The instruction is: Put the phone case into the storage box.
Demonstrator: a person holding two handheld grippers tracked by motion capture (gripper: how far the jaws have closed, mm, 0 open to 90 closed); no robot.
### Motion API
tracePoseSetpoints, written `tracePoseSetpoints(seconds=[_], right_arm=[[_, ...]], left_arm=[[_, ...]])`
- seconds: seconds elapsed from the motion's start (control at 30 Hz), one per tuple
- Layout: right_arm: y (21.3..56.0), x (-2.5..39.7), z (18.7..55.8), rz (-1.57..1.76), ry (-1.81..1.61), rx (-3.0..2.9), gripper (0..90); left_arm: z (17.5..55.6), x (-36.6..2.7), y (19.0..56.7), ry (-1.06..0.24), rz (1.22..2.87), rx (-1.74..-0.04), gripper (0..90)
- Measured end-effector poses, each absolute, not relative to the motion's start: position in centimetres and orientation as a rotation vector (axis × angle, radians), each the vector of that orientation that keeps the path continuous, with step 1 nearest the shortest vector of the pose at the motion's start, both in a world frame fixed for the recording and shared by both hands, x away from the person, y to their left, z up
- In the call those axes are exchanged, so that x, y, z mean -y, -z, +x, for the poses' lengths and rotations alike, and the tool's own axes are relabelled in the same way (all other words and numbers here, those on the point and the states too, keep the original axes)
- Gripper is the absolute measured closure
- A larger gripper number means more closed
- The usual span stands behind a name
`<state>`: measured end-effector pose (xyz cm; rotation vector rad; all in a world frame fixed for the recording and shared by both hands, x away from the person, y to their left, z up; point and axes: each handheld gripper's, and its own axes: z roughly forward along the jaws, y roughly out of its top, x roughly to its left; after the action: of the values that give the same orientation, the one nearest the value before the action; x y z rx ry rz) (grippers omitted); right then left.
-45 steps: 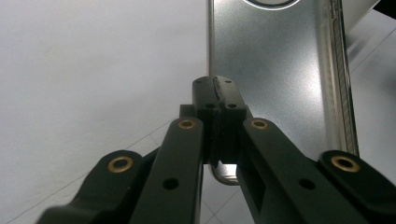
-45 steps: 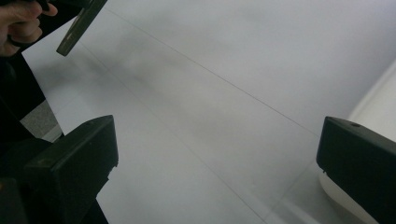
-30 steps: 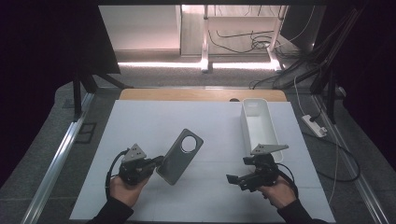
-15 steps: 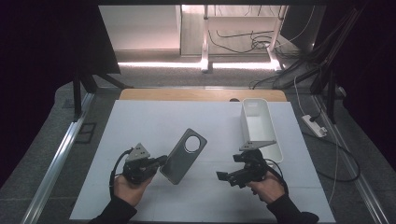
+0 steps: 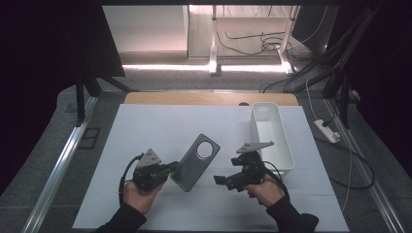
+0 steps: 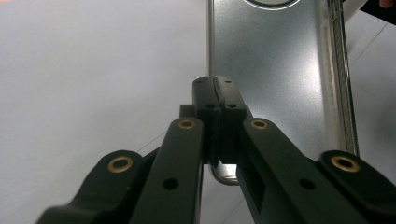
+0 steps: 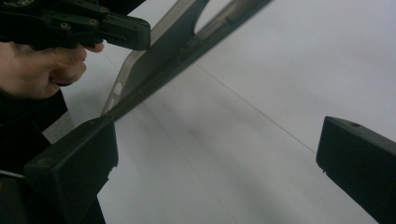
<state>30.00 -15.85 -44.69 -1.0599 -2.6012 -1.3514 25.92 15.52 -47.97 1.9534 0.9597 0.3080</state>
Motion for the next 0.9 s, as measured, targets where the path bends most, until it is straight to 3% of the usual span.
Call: tracePoseSetpoints(seconds=[0.9], right_arm=[[45.2,11.1,31.4,-1.041,1.273,2.545,0.0]], left_arm=[[25.8,-14.1,47.8,-0.297,1.968,-0.907,89.0]])
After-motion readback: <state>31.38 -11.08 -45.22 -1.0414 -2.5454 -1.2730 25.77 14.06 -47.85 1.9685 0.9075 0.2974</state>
